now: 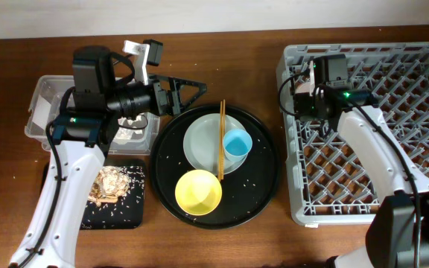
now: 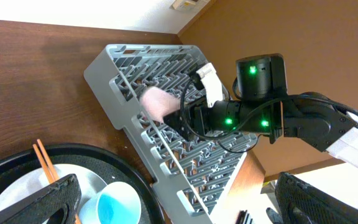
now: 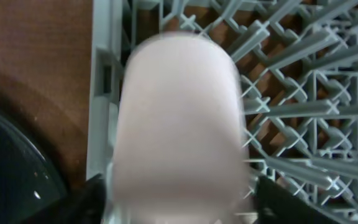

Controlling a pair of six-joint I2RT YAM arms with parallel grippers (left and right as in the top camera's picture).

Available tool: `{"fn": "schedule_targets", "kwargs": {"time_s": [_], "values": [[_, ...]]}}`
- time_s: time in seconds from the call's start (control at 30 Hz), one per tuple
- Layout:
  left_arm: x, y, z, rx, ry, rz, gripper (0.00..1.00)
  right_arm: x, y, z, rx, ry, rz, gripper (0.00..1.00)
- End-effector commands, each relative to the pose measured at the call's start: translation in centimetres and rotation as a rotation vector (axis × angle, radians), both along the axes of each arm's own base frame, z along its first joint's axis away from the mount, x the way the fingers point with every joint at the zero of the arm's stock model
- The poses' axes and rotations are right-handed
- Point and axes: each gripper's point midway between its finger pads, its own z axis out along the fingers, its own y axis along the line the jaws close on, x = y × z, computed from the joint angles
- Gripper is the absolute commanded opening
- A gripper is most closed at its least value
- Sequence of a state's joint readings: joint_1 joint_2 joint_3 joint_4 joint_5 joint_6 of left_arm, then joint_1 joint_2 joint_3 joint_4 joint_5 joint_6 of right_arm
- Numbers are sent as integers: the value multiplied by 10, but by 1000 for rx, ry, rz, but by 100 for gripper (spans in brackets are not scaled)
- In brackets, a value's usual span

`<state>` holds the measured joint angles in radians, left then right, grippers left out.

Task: Sort waste into correct bins and load items into the dishwasher rack
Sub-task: 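Carry the pink cup with the right gripper and place it in the rack, then reach the left gripper to the blue cup and grasp it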

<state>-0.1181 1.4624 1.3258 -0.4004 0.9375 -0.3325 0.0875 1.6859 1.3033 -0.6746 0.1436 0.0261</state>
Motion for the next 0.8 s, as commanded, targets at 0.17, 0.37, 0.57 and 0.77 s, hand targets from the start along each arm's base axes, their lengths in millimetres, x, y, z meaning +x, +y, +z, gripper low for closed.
{"fn": "schedule_targets", "kwargs": {"time_s": [0.17,0.37,0.57,0.77], "values": [[-1,1,4,4,-19,0,99,10,-10,65,-32,-160,-31,88],[-1,1,4,4,-19,0,99,4,-11,85,-26,-205,-33,88],[-1,1,4,4,-19,0,99,-20,-12,103,-24,-202,-31,93],[-1,1,3,4,-15,0,99,-38,-13,96,-31,-131,-29,98]]}}
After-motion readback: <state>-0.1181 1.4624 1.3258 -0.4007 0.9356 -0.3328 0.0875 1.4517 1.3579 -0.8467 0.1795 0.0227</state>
